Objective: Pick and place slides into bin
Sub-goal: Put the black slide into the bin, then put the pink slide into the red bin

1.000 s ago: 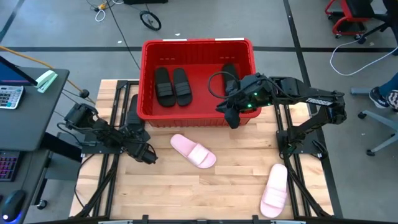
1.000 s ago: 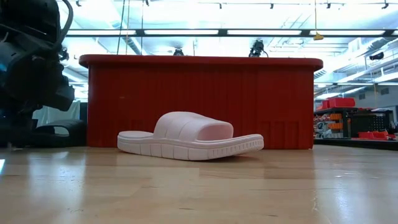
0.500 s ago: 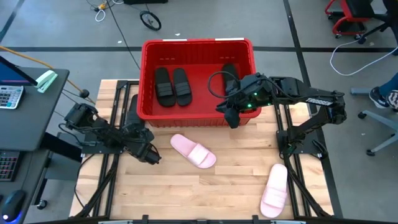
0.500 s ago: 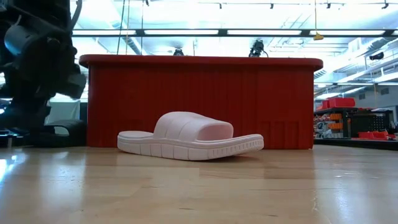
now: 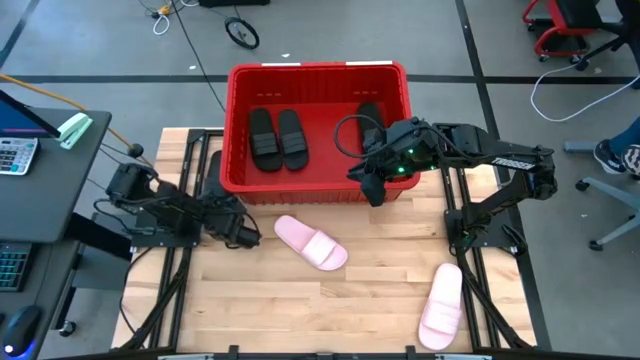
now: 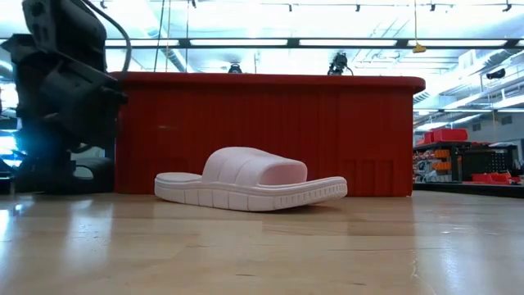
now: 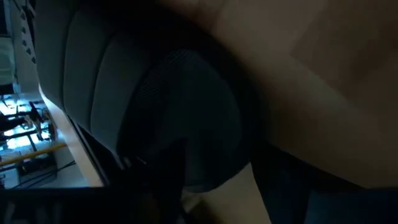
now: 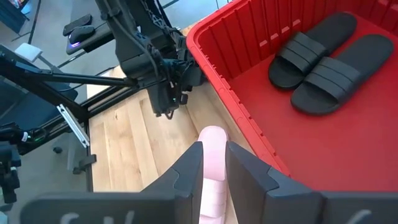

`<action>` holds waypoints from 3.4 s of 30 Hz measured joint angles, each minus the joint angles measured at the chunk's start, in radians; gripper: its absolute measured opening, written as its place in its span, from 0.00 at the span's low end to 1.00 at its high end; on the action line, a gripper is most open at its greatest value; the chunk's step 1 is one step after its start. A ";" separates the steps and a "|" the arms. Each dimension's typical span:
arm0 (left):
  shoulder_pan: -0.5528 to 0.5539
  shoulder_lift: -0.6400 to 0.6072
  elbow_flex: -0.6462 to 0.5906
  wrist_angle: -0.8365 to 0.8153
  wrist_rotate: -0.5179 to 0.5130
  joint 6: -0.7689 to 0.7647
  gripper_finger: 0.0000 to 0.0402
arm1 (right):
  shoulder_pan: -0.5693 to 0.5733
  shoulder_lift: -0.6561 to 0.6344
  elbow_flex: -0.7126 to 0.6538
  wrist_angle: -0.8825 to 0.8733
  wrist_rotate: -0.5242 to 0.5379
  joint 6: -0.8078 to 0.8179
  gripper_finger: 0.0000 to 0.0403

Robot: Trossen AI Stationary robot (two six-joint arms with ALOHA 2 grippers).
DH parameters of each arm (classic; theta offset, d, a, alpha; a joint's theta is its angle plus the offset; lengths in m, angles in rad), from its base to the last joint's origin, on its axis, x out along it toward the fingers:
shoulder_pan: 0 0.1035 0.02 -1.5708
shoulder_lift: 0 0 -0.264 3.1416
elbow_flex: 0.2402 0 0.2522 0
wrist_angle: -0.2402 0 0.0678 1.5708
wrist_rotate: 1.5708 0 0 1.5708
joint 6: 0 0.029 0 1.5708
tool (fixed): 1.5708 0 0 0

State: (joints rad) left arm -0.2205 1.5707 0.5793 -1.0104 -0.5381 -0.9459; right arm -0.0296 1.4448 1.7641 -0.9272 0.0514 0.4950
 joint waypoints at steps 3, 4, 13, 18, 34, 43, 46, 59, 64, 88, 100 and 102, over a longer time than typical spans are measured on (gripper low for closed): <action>0.039 0.000 0.000 0.021 -0.017 0.001 0.43 | 0.000 0.000 0.000 0.000 0.000 0.000 0.19; 0.049 0.000 0.000 0.021 -0.020 0.001 0.40 | 0.000 0.000 0.000 0.000 0.000 0.000 0.19; 0.100 0.001 0.000 0.020 0.029 0.036 0.09 | 0.000 0.000 0.000 0.000 0.000 -0.031 0.19; 0.060 0.002 0.082 -0.008 0.135 0.046 0.09 | 0.000 0.000 0.000 0.000 0.000 -0.051 0.19; -0.198 0.002 0.943 -0.319 0.408 0.033 0.09 | 0.015 0.000 0.000 -0.012 0.000 -0.049 0.19; -0.250 0.000 1.542 -0.347 0.109 0.199 0.08 | 0.041 -0.021 0.000 -0.011 0.000 0.020 0.19; -0.203 0.000 1.634 -0.350 -0.049 0.416 0.08 | 0.054 -0.029 0.000 0.005 0.000 0.029 0.19; 0.435 0.130 1.520 0.018 0.210 0.944 0.08 | 0.072 -0.057 0.000 0.250 0.008 0.024 0.19; 0.559 0.297 1.441 0.009 0.228 0.958 0.08 | 0.071 -0.081 0.000 0.248 0.075 0.000 0.19; 0.600 0.734 1.437 0.326 0.220 1.189 0.38 | 0.072 -0.104 0.000 0.201 0.133 -0.071 0.19; 0.596 0.735 1.555 0.296 0.233 1.137 0.69 | 0.107 -0.103 0.000 0.084 0.131 -0.026 0.19; 0.588 0.735 1.593 0.275 0.261 1.134 0.69 | 0.123 -0.103 0.000 0.085 0.131 -0.024 0.19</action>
State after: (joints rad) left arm 0.3676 2.3062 2.1727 -0.7355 -0.2770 0.1883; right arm 0.0934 1.3415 1.7641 -0.8418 0.1827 0.4713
